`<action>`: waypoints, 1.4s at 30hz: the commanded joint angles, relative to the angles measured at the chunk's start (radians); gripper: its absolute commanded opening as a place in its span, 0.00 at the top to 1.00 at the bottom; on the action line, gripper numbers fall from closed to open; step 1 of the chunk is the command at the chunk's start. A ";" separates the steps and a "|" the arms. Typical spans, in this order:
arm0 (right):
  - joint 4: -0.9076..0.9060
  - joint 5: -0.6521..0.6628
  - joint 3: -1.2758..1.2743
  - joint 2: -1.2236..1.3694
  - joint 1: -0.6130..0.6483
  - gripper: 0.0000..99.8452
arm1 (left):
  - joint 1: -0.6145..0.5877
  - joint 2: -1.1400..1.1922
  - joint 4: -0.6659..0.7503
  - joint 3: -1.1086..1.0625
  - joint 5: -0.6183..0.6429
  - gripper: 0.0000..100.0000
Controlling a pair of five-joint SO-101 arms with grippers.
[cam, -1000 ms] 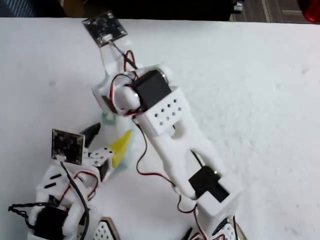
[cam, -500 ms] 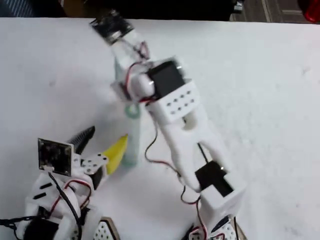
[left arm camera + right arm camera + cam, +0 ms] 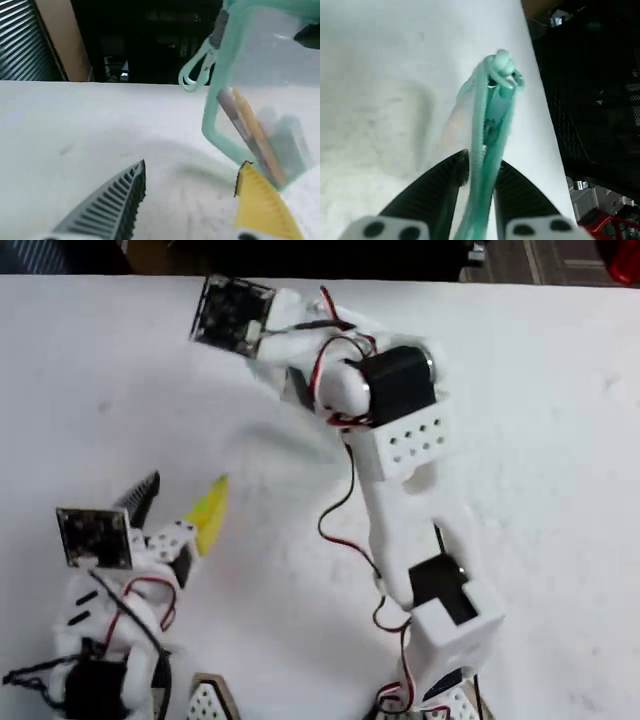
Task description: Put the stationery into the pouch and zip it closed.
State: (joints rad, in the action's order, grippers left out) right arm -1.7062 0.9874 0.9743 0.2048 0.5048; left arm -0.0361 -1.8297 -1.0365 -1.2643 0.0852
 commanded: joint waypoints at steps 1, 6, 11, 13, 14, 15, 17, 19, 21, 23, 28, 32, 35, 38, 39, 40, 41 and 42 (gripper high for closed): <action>-0.016 0.133 -0.190 -0.120 0.027 0.98 | -0.074 0.007 0.149 -0.075 0.058 0.70; -0.013 0.399 -0.700 -0.343 0.047 0.98 | -0.108 0.007 0.152 -0.078 0.063 0.70; -0.012 0.651 -1.089 -0.668 0.050 0.98 | -0.102 0.008 0.157 -0.080 0.063 0.70; 0.016 0.730 -1.188 -0.780 0.050 0.98 | -0.099 0.008 0.157 -0.080 0.063 0.70; 0.059 0.729 -1.231 -0.829 0.048 0.98 | -0.087 0.008 0.153 -0.080 0.063 0.70; 0.114 0.706 -1.274 -0.868 0.048 0.98 | -0.070 0.008 0.150 -0.080 0.058 0.70; 0.236 0.641 -1.358 -0.914 0.048 0.98 | -0.016 0.008 0.124 -0.077 0.054 0.70; 0.357 0.565 -1.424 -0.920 0.048 0.98 | 0.070 0.008 0.074 -0.068 -0.018 0.70; 0.483 0.468 -1.467 -0.920 0.041 0.98 | 0.174 0.008 0.003 -0.041 -0.100 0.70; 0.581 0.373 -1.488 -0.924 0.025 0.98 | 0.239 0.007 -0.066 -0.003 -0.141 0.70; 0.671 0.269 -1.498 -0.923 0.021 0.98 | 0.259 0.007 -0.109 0.040 -0.144 0.70; 0.677 0.250 -1.524 -0.920 0.045 0.98 | 0.257 0.007 -0.103 0.046 -0.100 0.70; 0.677 0.249 -1.550 -0.920 0.058 0.98 | 0.259 0.007 -0.103 0.089 -0.046 0.70; 0.673 0.249 -1.564 -0.929 0.065 0.98 | 0.260 0.007 -0.075 0.107 -0.023 0.70; 0.671 0.247 -1.564 -0.929 0.064 0.98 | 0.262 0.007 -0.068 0.104 -0.023 0.70; 0.671 0.238 -1.564 -0.929 0.064 0.98 | 0.265 0.007 -0.063 0.097 -0.023 0.70; 0.673 0.218 -1.564 -0.929 0.064 0.98 | 0.266 0.007 -0.061 0.091 -0.015 0.70; 0.676 0.193 -1.562 -0.929 0.065 0.98 | 0.269 0.007 -0.061 0.086 -0.005 0.70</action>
State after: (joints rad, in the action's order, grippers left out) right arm -1.0449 1.2267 -0.5938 -0.7112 0.5692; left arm 0.2110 -1.8297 -1.1331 -1.2137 0.0468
